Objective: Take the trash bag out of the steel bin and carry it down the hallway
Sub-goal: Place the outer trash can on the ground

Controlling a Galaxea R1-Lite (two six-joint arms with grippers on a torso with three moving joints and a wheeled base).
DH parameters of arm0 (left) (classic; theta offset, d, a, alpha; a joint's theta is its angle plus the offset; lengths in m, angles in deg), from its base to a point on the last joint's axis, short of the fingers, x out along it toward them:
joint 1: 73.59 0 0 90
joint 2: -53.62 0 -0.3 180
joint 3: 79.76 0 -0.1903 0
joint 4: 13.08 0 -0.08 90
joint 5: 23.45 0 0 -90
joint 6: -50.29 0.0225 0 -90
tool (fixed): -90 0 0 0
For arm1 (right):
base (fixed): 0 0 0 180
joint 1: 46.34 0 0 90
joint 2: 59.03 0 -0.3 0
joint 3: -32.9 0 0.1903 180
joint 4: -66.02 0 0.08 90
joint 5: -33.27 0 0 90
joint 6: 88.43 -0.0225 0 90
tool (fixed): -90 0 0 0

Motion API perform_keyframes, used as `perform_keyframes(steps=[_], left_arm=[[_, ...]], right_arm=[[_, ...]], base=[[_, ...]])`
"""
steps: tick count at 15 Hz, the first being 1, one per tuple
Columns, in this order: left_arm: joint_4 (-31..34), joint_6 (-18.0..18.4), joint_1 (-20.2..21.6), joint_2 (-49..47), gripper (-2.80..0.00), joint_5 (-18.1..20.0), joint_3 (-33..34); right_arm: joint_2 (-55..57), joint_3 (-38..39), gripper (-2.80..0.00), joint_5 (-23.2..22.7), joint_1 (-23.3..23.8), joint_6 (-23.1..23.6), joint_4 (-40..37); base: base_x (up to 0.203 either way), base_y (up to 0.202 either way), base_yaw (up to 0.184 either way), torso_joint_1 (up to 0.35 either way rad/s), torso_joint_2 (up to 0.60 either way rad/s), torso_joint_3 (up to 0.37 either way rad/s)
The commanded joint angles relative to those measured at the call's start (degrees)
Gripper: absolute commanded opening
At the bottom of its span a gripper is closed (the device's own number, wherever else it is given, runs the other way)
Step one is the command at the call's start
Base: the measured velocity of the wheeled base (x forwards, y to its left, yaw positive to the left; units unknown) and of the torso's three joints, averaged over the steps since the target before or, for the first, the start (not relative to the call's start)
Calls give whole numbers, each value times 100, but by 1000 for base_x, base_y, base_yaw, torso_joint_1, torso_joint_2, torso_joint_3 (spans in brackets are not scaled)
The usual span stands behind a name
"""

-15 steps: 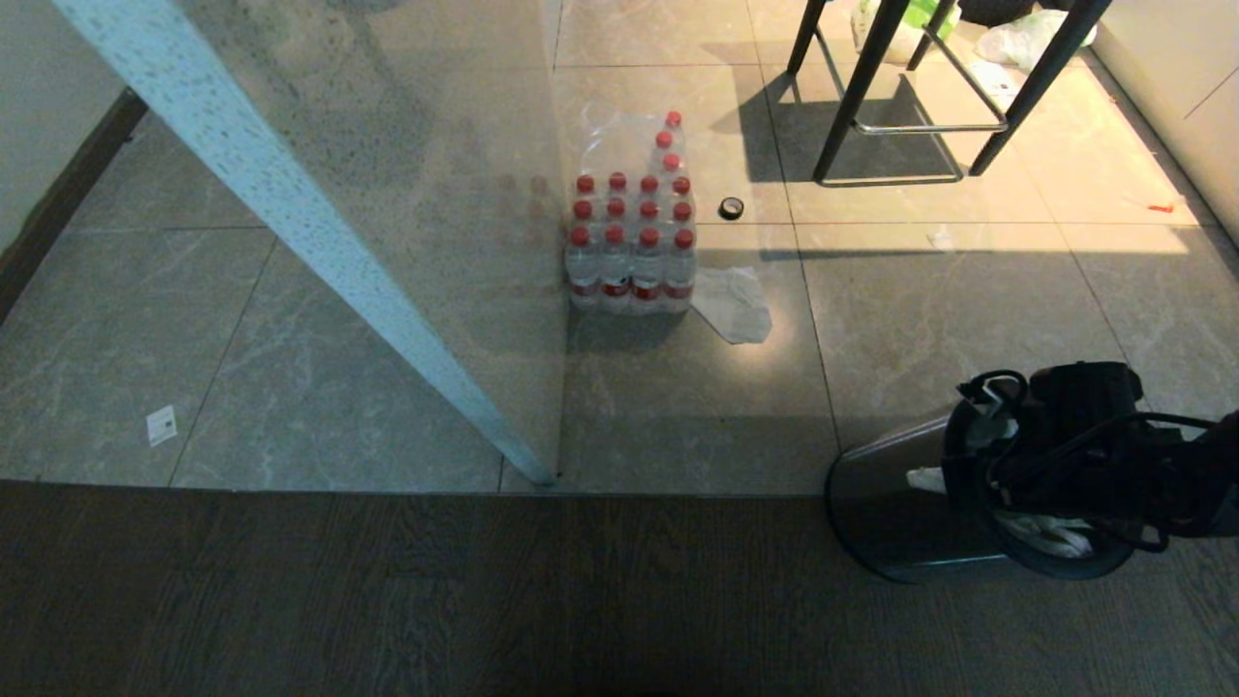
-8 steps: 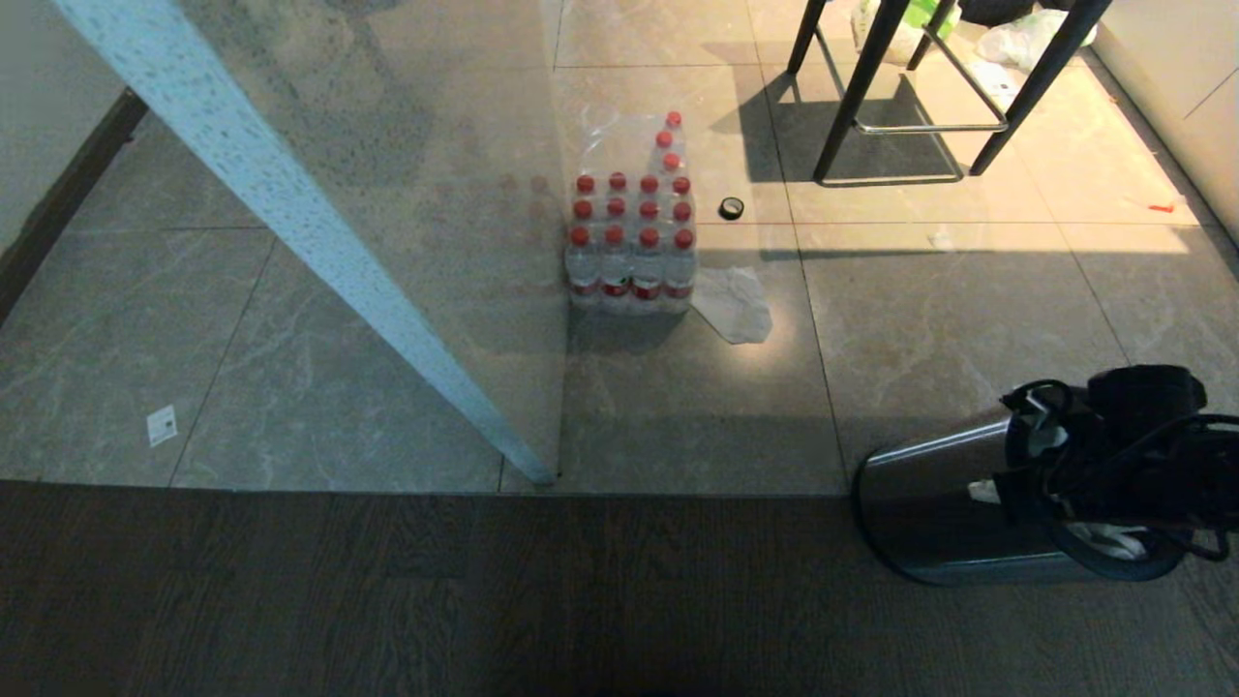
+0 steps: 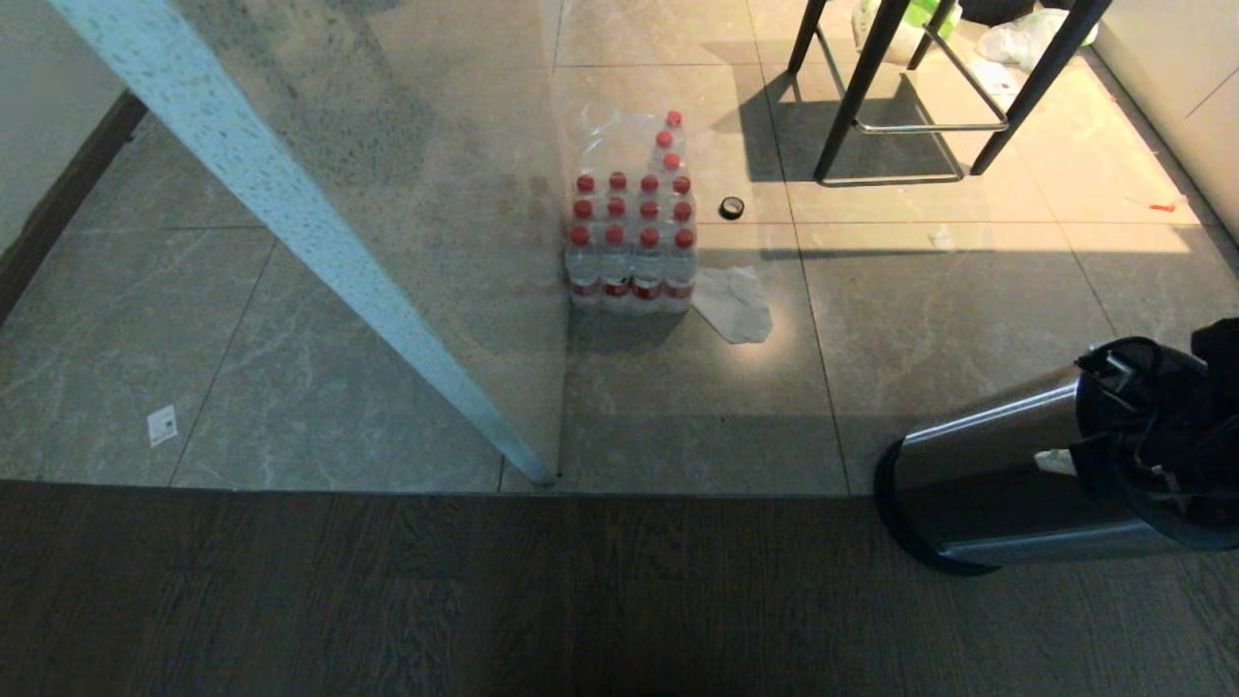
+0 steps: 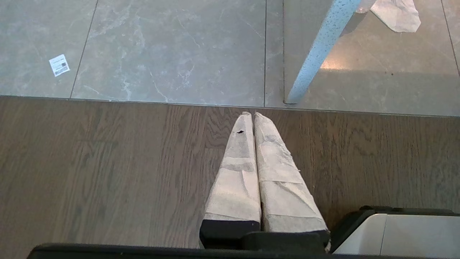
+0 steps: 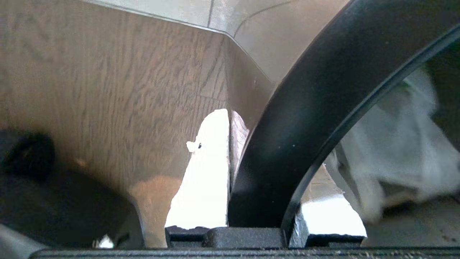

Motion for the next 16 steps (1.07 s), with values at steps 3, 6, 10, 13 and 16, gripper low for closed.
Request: perform_keyframes(steps=[3,6,10,13,16], left_arm=[[0,-1,0,0,-280,-2,0],[0,-1,0,0,-280,-2,0],[0,-1,0,0,-280,-2,0],[0,-1,0,0,-280,-2,0],[0,-1,0,0,-280,-2,0]], right_arm=[[-1544,65,-280,-205,35,408,-844],[-2690,-4,-280,-292,48,539,-1743],[-4278,-336,-280,-334,43,781,-3539],[-4878,-1159,-280,-340,6,851,-4644],[-5029,-2114,-280,-371,-37,899,-5431]], base=[[0,0,0,0,0,0],[0,0,0,0,0,0],[0,0,0,0,0,0],[0,0,0,0,0,0],[0,0,0,0,0,0]])
